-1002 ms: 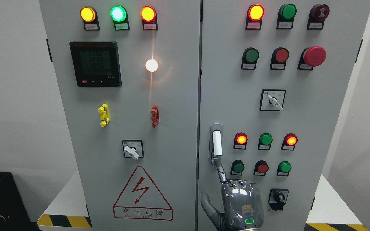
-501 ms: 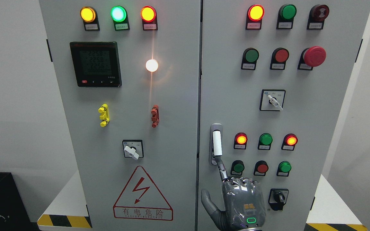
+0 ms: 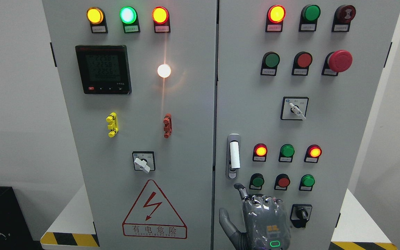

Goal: Release door handle

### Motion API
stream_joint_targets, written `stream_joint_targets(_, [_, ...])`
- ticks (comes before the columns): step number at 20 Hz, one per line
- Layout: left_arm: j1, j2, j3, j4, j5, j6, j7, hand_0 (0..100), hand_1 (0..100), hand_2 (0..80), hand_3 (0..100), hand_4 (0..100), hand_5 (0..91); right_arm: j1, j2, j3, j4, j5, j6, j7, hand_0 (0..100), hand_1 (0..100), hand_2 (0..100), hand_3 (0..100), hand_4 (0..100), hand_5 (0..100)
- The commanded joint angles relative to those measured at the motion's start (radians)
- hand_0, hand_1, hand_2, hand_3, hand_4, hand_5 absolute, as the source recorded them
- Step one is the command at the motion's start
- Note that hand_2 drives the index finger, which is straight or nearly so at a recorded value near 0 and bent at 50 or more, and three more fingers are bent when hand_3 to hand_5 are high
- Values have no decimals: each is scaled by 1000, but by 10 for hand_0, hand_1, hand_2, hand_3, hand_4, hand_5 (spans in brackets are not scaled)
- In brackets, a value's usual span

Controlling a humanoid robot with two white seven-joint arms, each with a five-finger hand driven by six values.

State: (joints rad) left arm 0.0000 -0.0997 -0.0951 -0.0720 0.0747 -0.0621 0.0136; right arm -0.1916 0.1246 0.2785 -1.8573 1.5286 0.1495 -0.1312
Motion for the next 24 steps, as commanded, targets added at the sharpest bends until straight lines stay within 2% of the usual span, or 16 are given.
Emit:
stream_joint_targets(1, [17,0,0,0,1,-1,0,120,556,0,0,0,0,15,-2,-2,-88,-2,-1,15,481,299,610,1000,986,1000])
stream_joint_targets(4, [17,0,0,0,-1,-1,0,120,556,0,0,0,0,12,-2,-5,-112,-4,-1,28,512,285,680,1000,984,1000])
stream_joint_targets(10, [17,0,0,0,-1,-1,0,120,556,0,0,0,0,-9,0,-10,-141,-4,-1,65,468,208,735,988,919,926])
stream_joint_targets(14, [17,0,0,1,0,-1,0,120,556,0,0,0,0,-26,0,-9,-140,-5,-4,71,422,192,774,977,910,910])
stream_joint_targets(18, [17,0,0,0,0,-1,0,120,556,0,0,0,0,-54,3,-9,-135,-5,-4,114,393,199,873,1000,957,970])
stream_joint_targets(24, [17,0,0,0,1,-1,0,120,556,0,0,0,0,-95,4,-9,-111,-7,2,137,368,213,930,1000,1000,1000])
